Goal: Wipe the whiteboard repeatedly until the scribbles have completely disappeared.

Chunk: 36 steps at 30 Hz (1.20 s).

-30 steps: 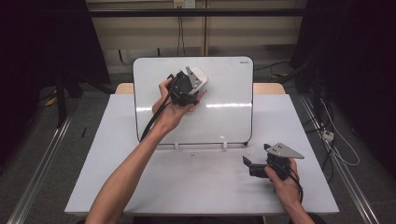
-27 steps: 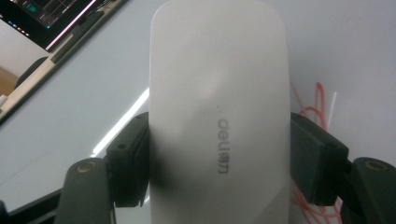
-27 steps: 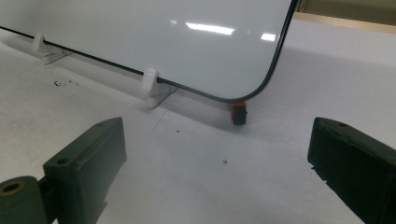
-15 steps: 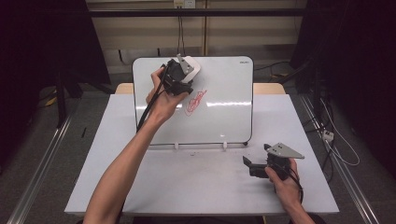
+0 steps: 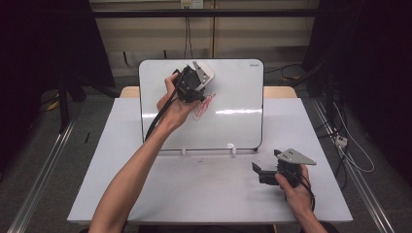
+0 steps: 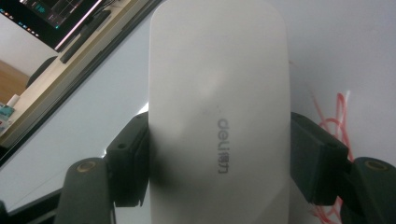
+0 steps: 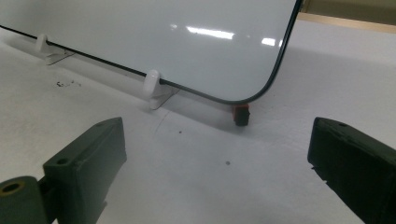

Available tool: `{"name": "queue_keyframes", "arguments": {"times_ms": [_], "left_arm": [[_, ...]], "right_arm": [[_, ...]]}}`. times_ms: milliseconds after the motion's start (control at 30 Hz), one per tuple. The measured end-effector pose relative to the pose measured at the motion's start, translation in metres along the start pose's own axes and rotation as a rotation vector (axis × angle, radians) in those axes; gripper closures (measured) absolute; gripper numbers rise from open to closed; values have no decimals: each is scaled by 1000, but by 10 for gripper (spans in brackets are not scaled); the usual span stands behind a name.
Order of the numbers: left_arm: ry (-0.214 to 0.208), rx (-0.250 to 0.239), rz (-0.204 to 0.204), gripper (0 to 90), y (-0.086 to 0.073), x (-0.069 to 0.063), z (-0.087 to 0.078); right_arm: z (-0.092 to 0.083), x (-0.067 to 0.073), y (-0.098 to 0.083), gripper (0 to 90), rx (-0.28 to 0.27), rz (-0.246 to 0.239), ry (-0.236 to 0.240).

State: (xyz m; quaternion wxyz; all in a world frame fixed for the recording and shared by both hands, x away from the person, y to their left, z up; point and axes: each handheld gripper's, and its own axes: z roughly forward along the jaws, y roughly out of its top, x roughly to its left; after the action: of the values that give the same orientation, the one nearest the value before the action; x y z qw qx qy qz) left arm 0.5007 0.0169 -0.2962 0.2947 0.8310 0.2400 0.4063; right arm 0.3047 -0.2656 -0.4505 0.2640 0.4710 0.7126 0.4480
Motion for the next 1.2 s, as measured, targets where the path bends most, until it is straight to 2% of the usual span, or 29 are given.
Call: {"name": "queue_keyframes", "arguments": {"times_ms": [133,167,267,433,467,500,633,767,833,867,967,1067,1200], "left_arm": [[-19,4,13,312,0,-11,2],[-19,2,33,312,0,-14,2],[-34,0,46,312,-2,-23,2],[-33,4,90,312,-5,-38,0],[-30,-8,81,312,-5,-38,1],[-48,-7,73,312,-6,-38,1],[-51,-1,113,312,-11,-51,-1],[-69,-14,113,311,-17,-59,-3],[-66,-7,124,312,-17,-60,-4],[-76,-12,111,312,-17,-60,-3],[-97,-3,109,312,-16,-55,-2],[-95,-3,113,312,-16,-51,-2],[-92,-4,97,312,-14,-44,-2]], "right_arm": [[0,0,0,44,-1,0,0],[-1,0,0,45,-2,0,0],[-1,0,0,44,-3,-3,1],[0,0,0,45,1,-4,1],[0,0,0,44,0,-5,0],[1,0,0,44,-1,-8,0],[0,0,0,45,-1,-7,2],[0,0,0,44,-1,-8,2],[0,0,0,45,-1,-11,2],[1,0,0,45,0,-12,1],[1,0,0,44,-1,-12,1],[1,0,0,44,1,-10,0],[1,0,0,44,2,-9,0]]}}
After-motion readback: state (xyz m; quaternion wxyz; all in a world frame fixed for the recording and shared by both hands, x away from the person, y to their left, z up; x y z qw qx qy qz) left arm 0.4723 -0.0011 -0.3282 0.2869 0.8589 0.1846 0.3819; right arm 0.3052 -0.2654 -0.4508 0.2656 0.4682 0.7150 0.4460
